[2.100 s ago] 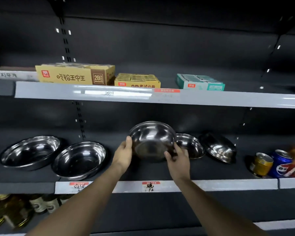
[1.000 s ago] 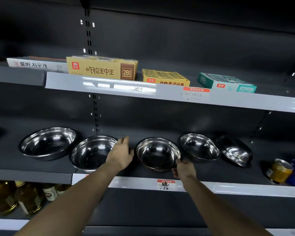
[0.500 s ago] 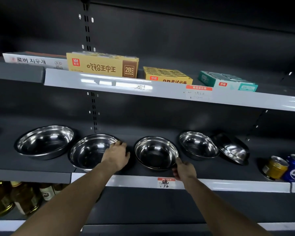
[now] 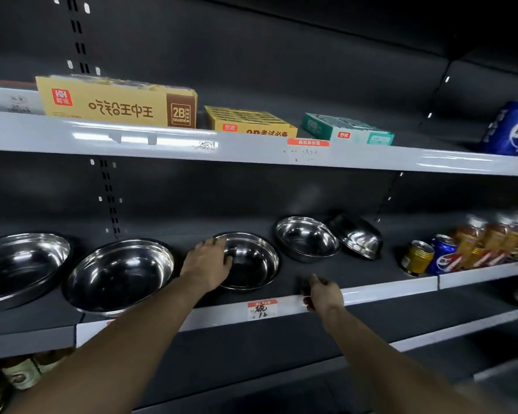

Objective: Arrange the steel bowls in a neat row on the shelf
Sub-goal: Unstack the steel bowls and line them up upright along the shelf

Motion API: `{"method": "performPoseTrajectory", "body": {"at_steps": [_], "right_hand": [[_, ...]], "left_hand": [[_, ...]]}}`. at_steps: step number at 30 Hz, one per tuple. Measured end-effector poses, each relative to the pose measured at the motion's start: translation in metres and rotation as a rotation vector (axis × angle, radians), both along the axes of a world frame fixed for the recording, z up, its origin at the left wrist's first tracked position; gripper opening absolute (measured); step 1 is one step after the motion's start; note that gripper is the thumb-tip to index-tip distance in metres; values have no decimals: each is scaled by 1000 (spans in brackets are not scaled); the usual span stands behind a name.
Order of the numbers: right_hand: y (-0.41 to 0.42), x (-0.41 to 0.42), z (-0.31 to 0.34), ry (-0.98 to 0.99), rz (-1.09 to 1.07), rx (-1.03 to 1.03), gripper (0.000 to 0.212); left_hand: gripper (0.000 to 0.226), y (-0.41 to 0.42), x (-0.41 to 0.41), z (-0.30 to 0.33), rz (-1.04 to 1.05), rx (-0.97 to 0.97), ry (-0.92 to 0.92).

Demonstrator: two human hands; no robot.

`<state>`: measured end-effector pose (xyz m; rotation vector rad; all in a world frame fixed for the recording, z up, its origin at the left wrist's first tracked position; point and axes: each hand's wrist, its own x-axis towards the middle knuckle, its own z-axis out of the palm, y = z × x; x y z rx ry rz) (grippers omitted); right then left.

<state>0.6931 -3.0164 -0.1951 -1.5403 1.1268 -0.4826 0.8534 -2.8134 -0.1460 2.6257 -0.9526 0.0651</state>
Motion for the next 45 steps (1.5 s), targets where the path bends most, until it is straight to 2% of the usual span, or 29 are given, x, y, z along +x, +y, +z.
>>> {"method": "performPoseTrajectory", "body": {"at_steps": [8, 16, 22, 25, 32, 36, 39, 45], "right_hand": [[-48, -42, 2, -5, -144, 17, 34], [-126, -59, 3, -40, -181, 41, 28], [-202, -56, 3, 1, -137, -57, 45], [-234, -48, 4, -48, -126, -62, 53], [-282, -24, 0, -125, -78, 17, 47], [-299, -16, -4, -92, -68, 77, 59], [-306, -12, -6, -76, -60, 125, 59], [-310, -10, -12, -99, -101, 57, 52]], "left_hand": [[51, -71, -26, 6, -130, 48, -13], [54, -163, -53, 4, -215, 66, -22], [57, -236, -67, -3, -192, 76, 6], [59, -267, -71, -5, -176, 45, 24], [69, -323, -69, -11, -137, 30, 69], [77, -351, -69, -14, -88, 1, 134], [82, -370, -69, -17, 10, -64, 234], [82, -391, -76, -24, 78, -178, 332]]}}
